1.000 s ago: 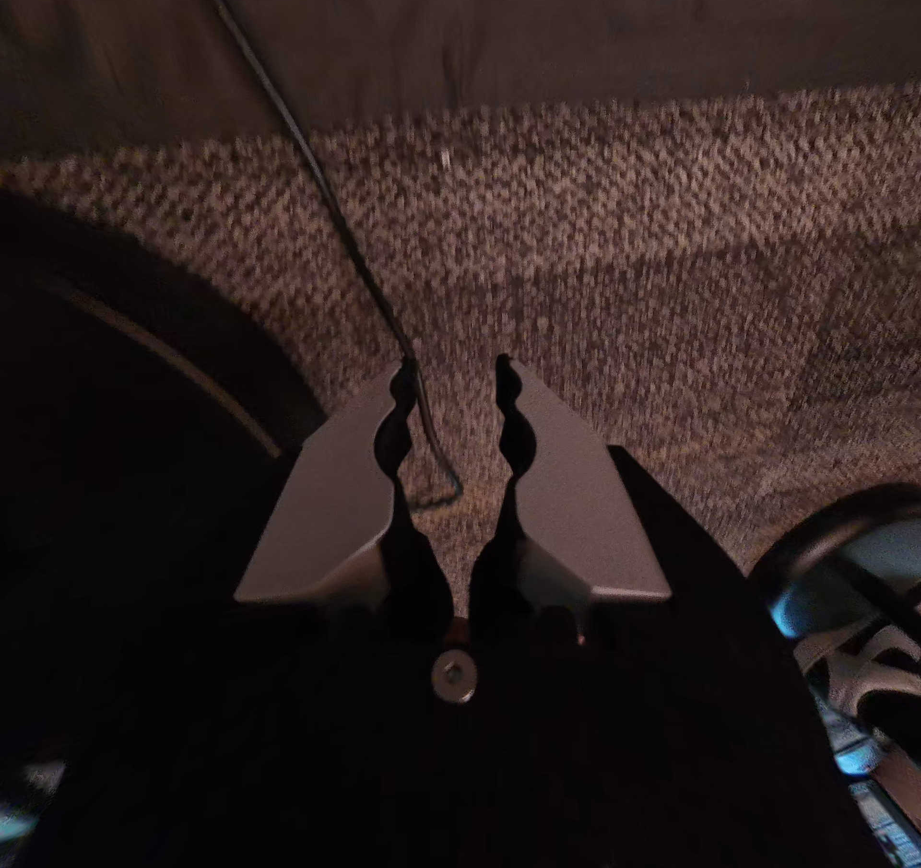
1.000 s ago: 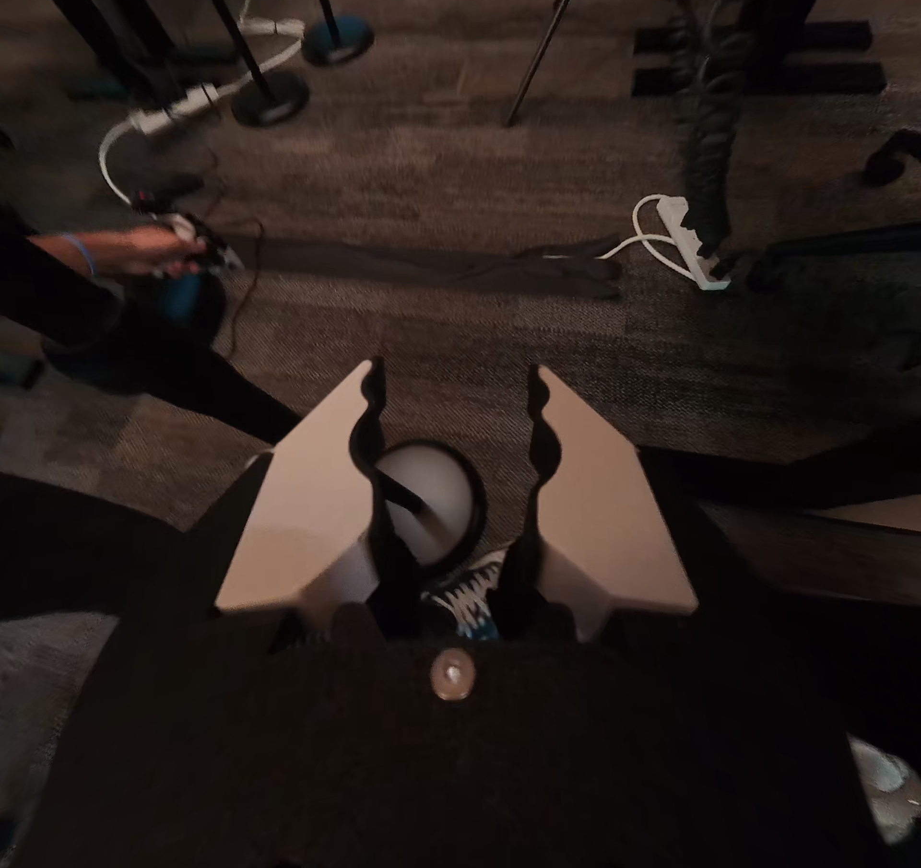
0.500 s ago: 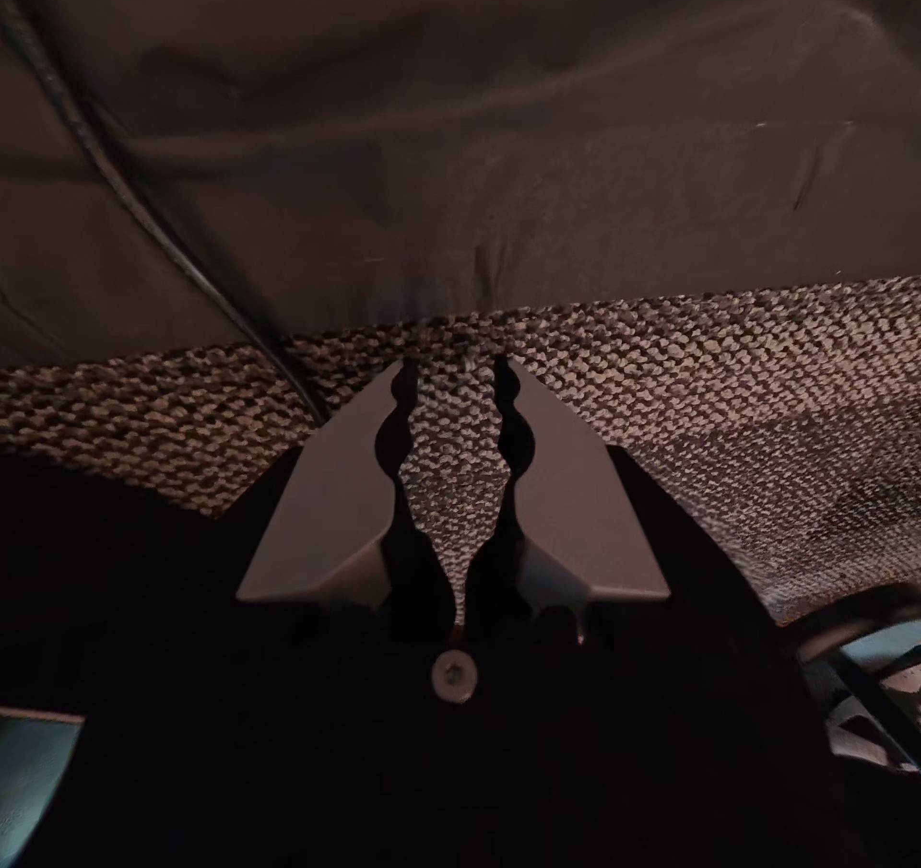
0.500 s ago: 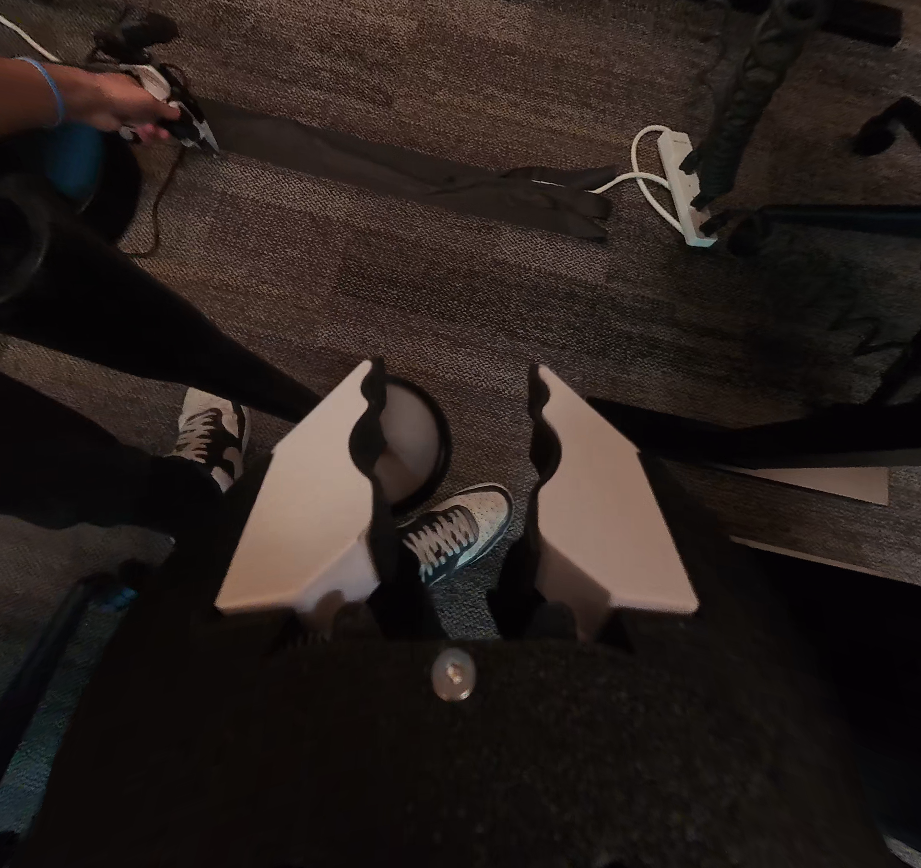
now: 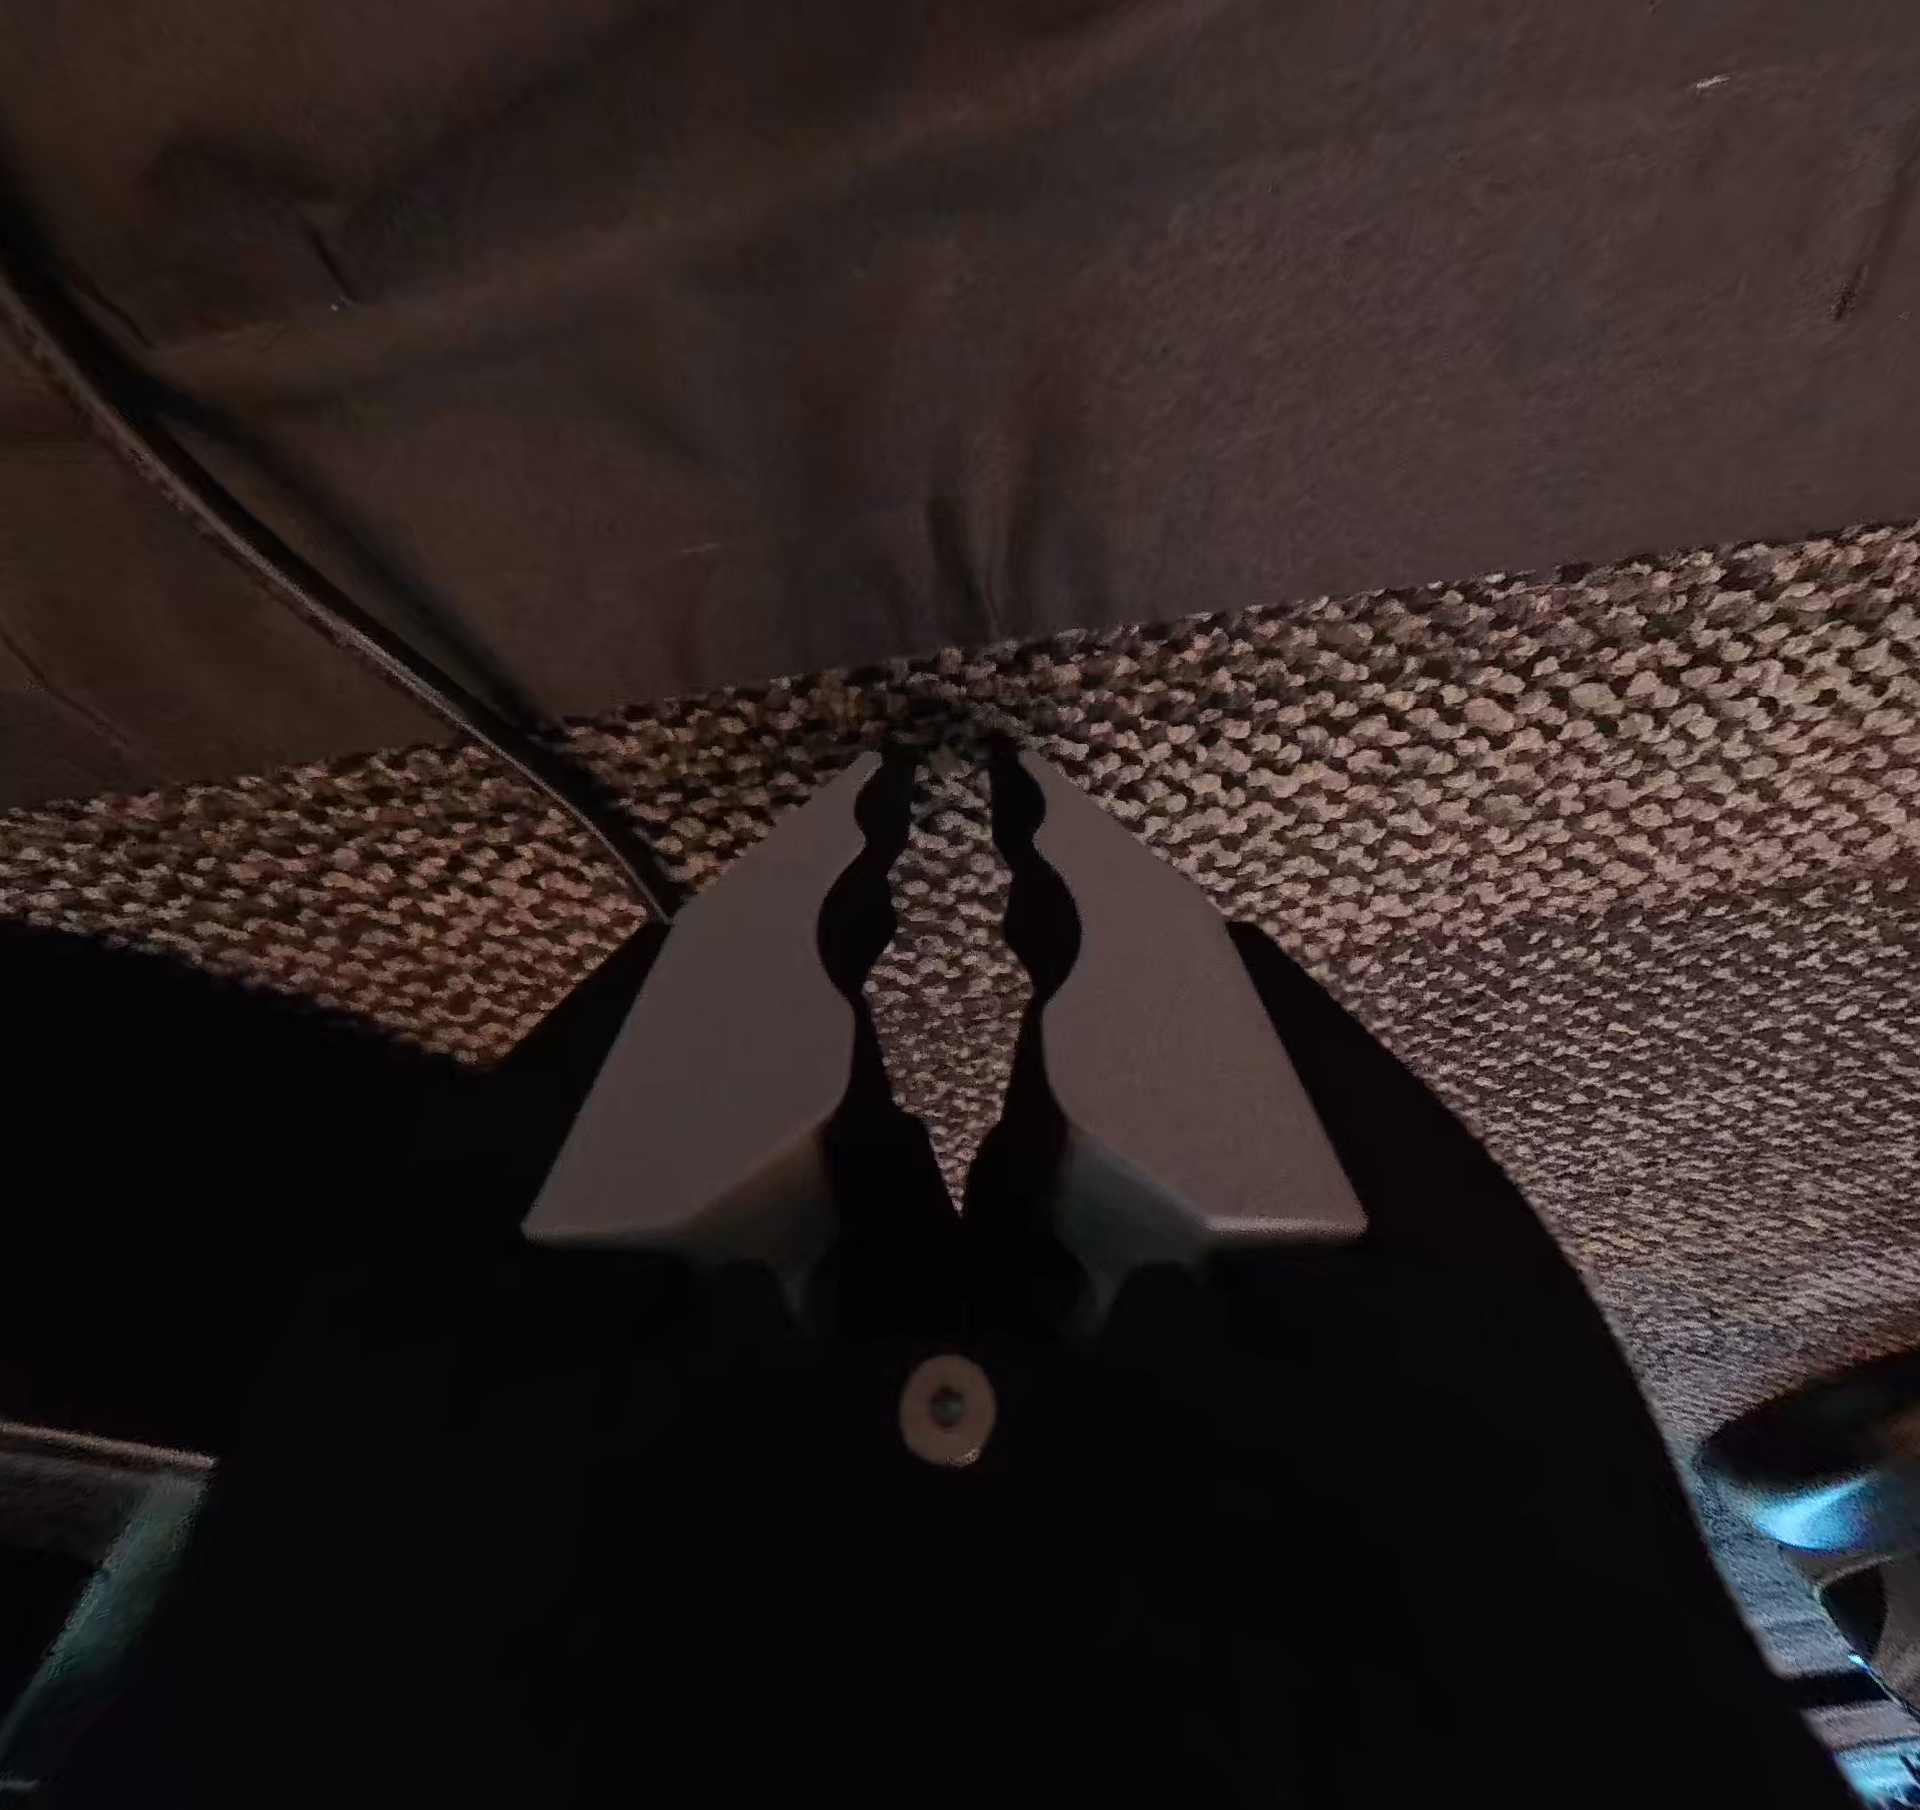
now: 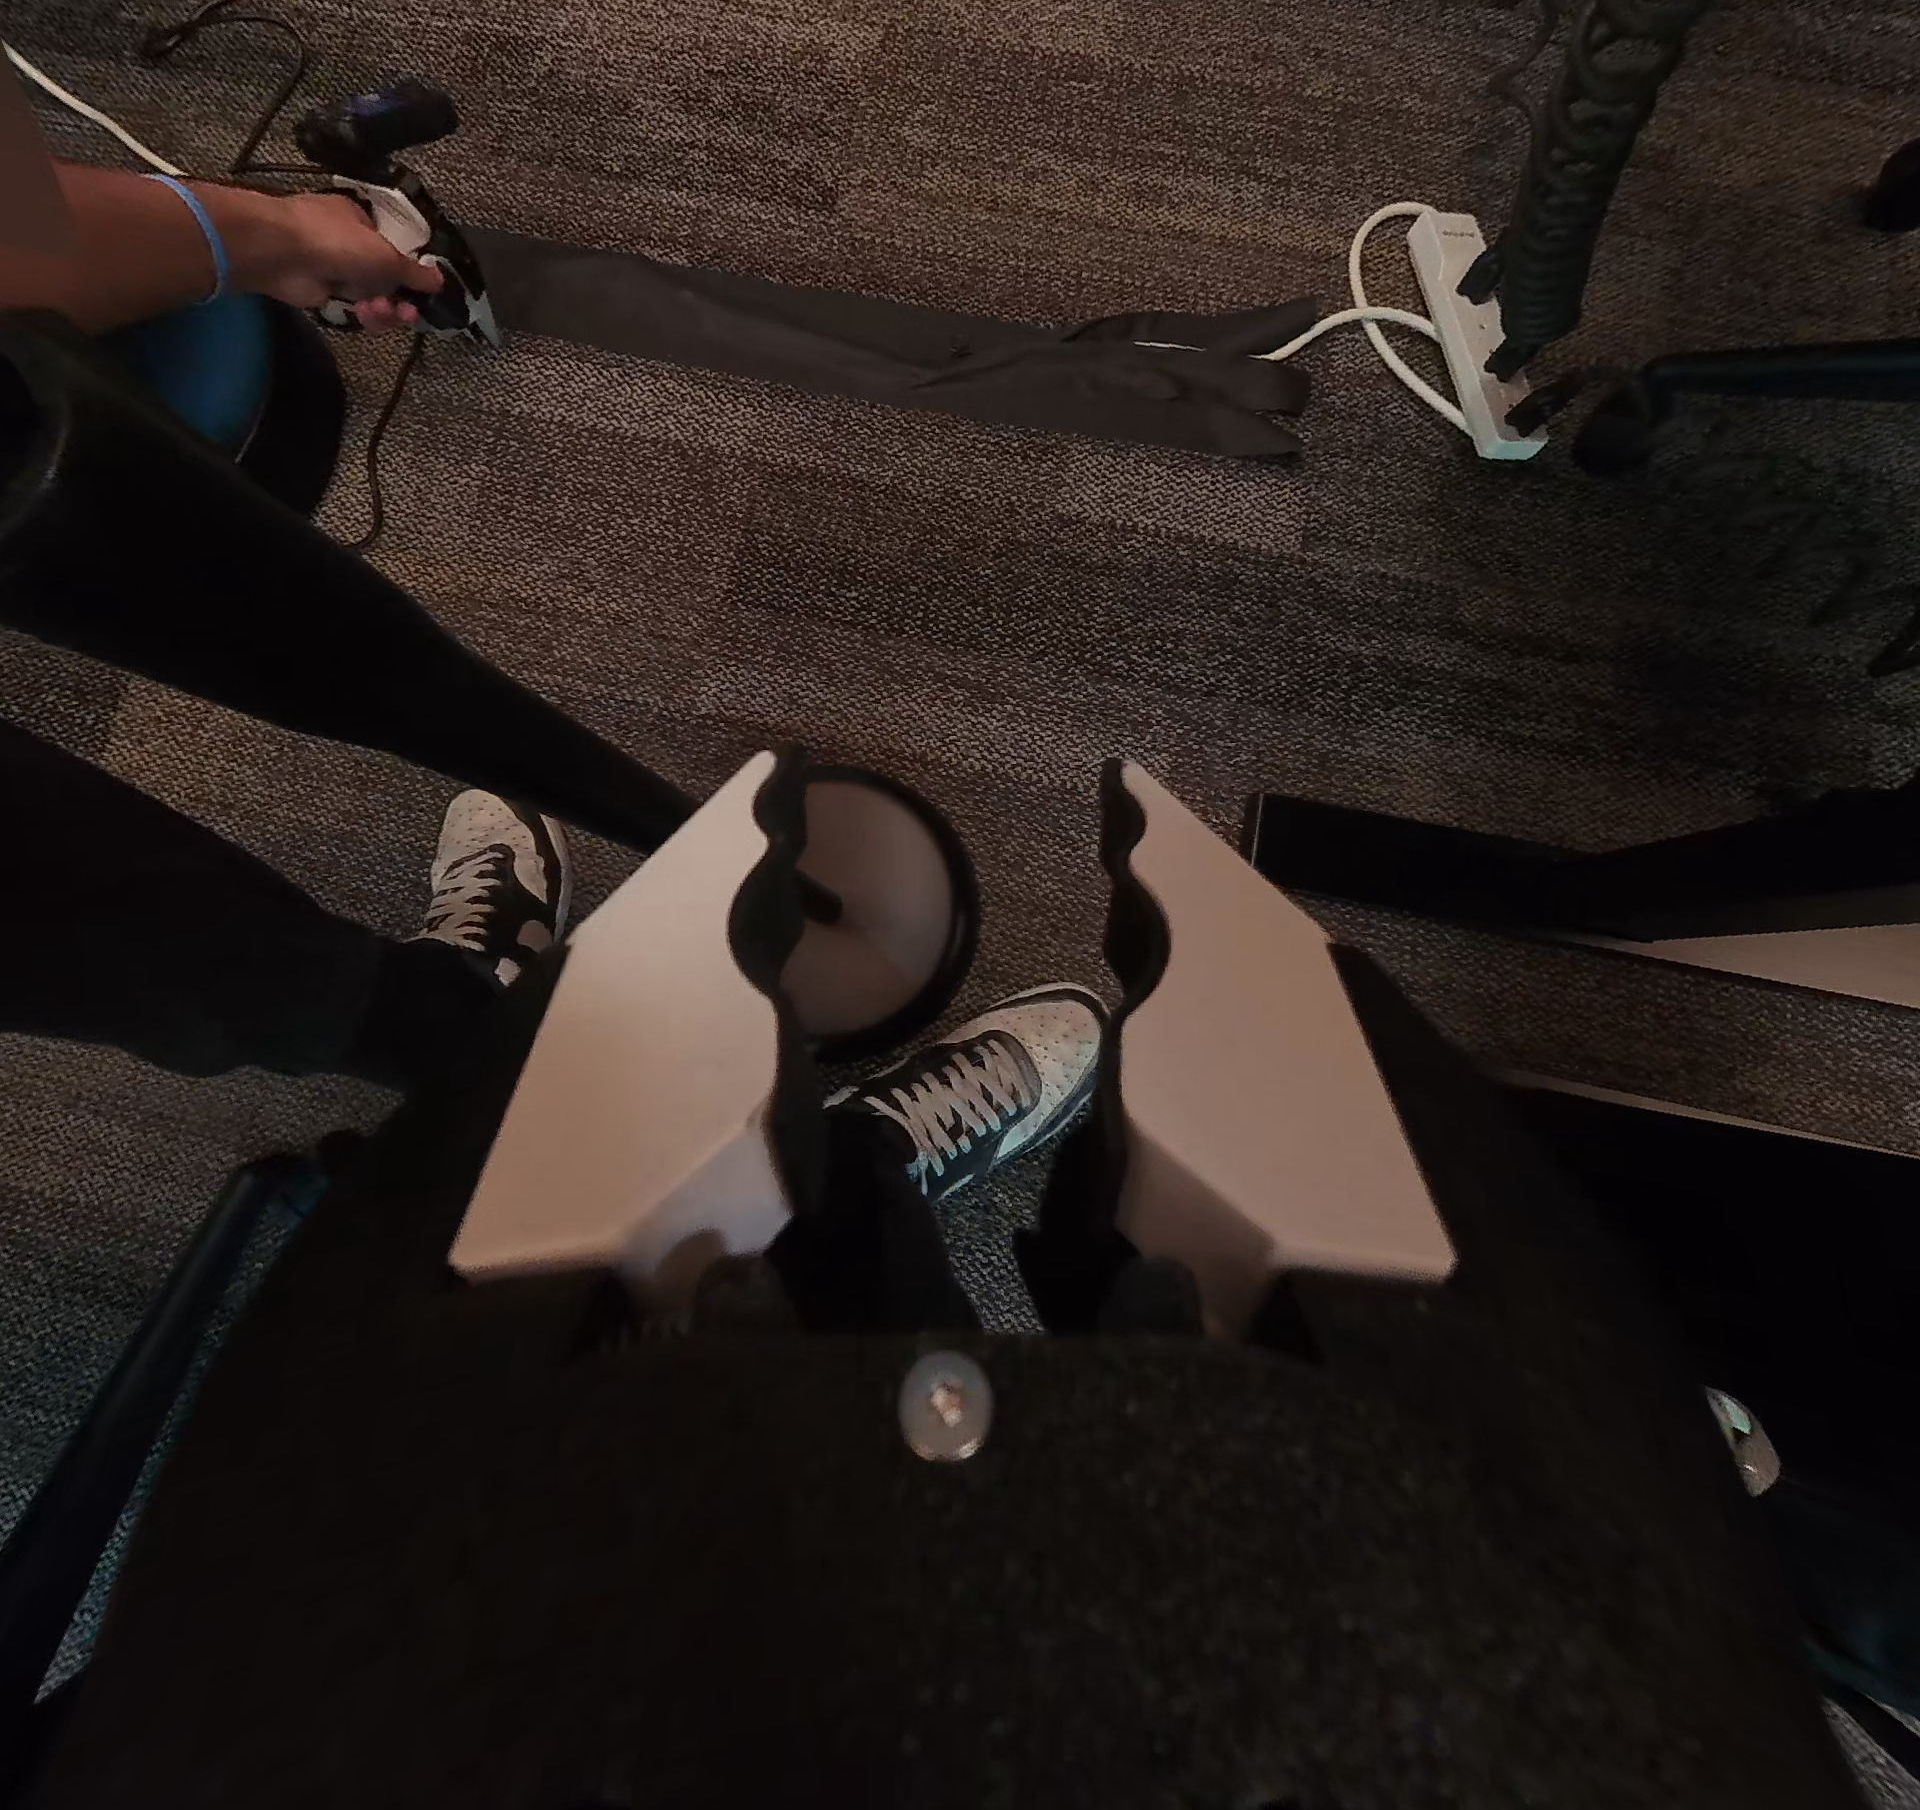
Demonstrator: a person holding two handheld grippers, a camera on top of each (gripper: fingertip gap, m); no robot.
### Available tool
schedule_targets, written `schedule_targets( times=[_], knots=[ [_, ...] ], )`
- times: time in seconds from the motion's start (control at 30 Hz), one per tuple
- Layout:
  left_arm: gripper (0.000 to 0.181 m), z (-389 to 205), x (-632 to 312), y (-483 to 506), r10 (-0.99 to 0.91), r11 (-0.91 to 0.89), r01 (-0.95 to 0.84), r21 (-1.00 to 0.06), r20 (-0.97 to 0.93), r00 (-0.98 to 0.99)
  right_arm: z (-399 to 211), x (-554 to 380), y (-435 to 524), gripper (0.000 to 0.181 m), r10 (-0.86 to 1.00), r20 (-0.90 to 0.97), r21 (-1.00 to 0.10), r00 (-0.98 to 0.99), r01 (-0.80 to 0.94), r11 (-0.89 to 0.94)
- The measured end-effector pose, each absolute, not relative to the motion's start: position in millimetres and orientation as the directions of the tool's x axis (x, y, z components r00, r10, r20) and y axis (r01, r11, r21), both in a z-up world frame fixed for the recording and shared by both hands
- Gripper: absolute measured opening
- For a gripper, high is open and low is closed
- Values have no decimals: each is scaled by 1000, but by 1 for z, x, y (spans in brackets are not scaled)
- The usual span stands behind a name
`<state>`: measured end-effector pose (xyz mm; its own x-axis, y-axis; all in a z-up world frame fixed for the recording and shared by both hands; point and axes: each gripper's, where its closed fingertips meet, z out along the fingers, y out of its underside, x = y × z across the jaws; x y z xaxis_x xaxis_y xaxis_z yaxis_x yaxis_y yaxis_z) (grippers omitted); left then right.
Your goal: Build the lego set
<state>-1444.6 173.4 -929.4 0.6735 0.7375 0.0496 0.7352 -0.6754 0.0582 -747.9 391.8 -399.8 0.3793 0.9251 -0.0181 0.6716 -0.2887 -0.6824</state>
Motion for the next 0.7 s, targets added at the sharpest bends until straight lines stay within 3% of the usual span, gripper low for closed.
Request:
schedule_targets(
  times=[0.2,0.37,0.5,0.7],
  knots=[
    [3,-927,-1448,170,687,-726,686,51,45,725,-399,-744,393,56,923,-34,-686,382,663,-300],
    [3,-880,-1411,190,656,-728,684,53,346,671,-394,-742,393,57,923,-31,-704,383,648,-292],
    [3,-770,-1353,216,513,-688,725,-26,689,512,-382,-740,392,57,929,-1,-751,371,613,-246],
    [3,-513,-1194,190,78,-661,740,-127,969,235,-348,-719,389,57,898,80,-846,432,505,-168]
  ],
)
